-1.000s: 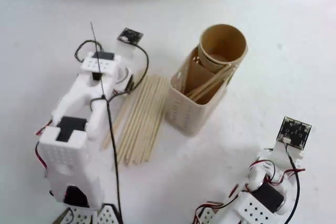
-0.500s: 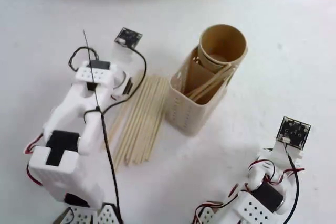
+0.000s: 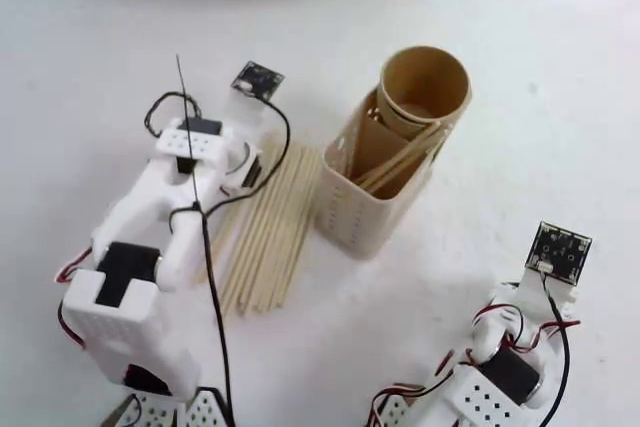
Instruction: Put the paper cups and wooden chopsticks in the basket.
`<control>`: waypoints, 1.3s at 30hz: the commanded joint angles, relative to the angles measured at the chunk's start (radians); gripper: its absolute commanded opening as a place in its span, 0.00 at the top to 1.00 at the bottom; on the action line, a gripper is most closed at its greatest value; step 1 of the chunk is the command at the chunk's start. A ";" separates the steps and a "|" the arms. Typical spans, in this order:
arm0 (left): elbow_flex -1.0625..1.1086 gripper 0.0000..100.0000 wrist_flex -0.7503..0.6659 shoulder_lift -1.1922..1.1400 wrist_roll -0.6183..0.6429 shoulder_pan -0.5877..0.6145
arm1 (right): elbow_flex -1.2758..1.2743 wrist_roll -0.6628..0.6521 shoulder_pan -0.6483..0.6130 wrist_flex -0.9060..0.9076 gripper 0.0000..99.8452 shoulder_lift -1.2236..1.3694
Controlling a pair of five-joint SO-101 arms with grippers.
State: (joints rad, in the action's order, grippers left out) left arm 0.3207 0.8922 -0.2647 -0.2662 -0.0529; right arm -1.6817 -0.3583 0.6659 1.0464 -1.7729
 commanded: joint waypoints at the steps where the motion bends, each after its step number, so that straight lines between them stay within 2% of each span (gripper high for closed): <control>1: -0.044 0.88 0.002 0.005 -0.003 -0.012 | -0.011 -0.008 0.002 0.002 0.98 0.005; 9: -0.040 0.88 0.002 0.004 -0.009 -0.015 | -0.011 -0.008 0.004 0.002 0.98 0.005; 15: -0.048 0.89 0.009 -0.045 -0.008 -0.073 | -0.011 -0.008 0.004 0.002 0.98 0.005; 23: -0.152 0.89 0.101 -0.117 0.025 -0.039 | -0.011 -0.008 0.005 0.002 0.98 0.005; 28: -0.198 0.97 0.135 -0.148 0.031 -0.036 | -0.011 -0.008 0.007 0.002 0.98 0.005; 31: -0.201 0.98 0.135 -0.143 0.029 -0.036 | -0.011 -0.008 0.007 0.002 0.98 0.005; 35: -0.189 0.98 0.137 -0.039 0.029 -0.019 | -0.011 -0.008 0.005 0.002 0.98 0.005; 39: -0.141 0.98 0.161 0.186 0.031 -0.018 | -0.011 -0.008 0.004 0.002 0.98 0.005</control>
State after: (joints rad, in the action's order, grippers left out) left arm 0.1626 1.0226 -0.3245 -0.2432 -0.0882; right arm -1.6817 -0.3583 0.6659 1.0464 -1.7729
